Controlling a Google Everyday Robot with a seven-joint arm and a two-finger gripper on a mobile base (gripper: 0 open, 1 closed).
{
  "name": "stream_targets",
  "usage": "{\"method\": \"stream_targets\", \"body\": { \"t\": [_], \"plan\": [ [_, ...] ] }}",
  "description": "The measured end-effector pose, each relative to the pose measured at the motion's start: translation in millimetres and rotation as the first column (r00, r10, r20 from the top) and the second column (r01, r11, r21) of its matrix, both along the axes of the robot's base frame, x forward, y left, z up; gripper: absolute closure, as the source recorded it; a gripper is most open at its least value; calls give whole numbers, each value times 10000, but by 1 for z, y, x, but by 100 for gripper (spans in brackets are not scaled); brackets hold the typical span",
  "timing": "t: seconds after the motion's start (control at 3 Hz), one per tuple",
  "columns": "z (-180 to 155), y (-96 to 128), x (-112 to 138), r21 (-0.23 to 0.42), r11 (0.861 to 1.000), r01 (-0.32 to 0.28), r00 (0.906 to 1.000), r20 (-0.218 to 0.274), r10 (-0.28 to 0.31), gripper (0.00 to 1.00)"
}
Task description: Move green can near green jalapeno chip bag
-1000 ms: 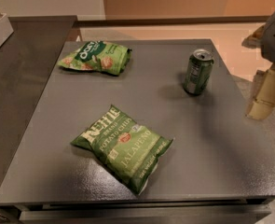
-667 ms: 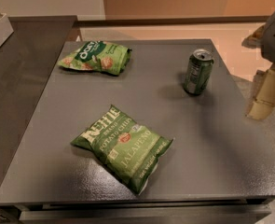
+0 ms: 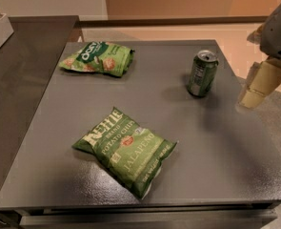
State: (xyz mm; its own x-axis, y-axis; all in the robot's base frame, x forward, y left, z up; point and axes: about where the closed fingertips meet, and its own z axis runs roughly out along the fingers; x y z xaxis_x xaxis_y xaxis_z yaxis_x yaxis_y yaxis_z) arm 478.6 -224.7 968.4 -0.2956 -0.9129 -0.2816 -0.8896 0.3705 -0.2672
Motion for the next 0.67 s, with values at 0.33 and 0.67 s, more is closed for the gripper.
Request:
{"method": "stream_targets", "body": {
  "t": [0.33, 0.67],
  "plan": [
    [-5, 0, 44, 1172, 9925, 359, 9983, 418, -411, 0],
    [-14, 3, 91, 2369, 9694, 647, 9952, 560, -801, 0]
  ]
}}
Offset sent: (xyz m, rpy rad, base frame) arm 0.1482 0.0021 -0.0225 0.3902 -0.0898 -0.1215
